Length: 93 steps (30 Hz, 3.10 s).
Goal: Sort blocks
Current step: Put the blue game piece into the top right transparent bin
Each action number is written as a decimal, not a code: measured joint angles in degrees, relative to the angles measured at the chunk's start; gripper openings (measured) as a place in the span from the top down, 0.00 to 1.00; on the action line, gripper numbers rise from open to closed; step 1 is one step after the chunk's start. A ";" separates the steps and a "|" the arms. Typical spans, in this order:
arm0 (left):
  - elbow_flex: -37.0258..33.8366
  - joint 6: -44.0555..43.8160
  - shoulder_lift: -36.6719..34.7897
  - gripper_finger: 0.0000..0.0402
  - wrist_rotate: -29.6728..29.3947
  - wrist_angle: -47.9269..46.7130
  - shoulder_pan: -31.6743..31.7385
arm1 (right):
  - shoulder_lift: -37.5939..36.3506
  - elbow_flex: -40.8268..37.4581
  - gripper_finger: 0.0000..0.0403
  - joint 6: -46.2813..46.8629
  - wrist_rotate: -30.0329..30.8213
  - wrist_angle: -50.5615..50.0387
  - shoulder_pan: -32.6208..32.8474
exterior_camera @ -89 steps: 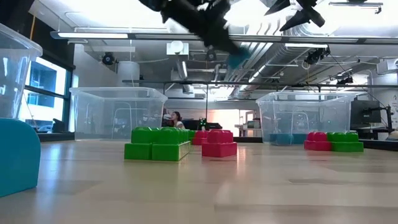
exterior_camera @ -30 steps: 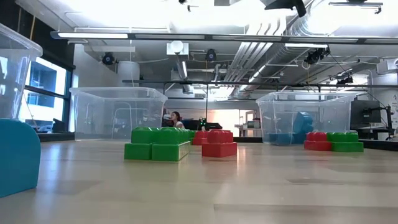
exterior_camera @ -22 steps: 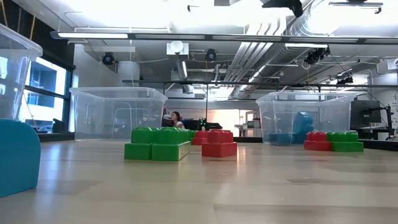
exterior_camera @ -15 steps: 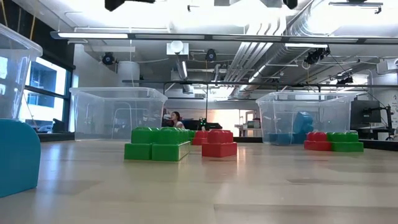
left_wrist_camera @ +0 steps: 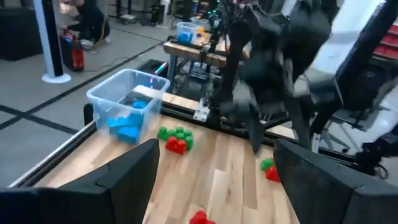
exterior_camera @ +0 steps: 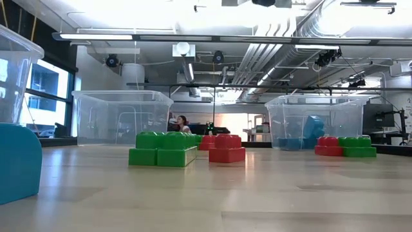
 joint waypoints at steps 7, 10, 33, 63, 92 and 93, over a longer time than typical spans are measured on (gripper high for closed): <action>0.00 -4.81 -1.78 0.25 3.43 -7.26 0.00 | 12.40 0.00 0.51 14.83 -8.97 10.43 5.97; 0.00 -4.81 -1.39 0.25 3.37 -7.73 0.00 | 15.74 0.00 0.51 17.29 -11.25 12.62 7.70; -0.02 -7.82 5.37 0.25 2.54 -7.49 0.04 | 44.45 43.46 0.99 -36.73 -12.57 -21.26 8.45; -0.02 -8.85 5.17 0.25 1.04 -7.59 0.04 | 54.07 47.84 1.00 -46.13 -13.66 -20.33 8.04; -0.02 -7.25 5.17 0.25 -0.40 -7.73 0.03 | 50.12 57.25 1.00 -40.37 -12.96 -48.32 11.52; -0.02 -7.27 5.15 0.25 -0.40 -7.73 0.03 | 50.12 56.80 1.00 -39.52 -12.55 -45.39 11.84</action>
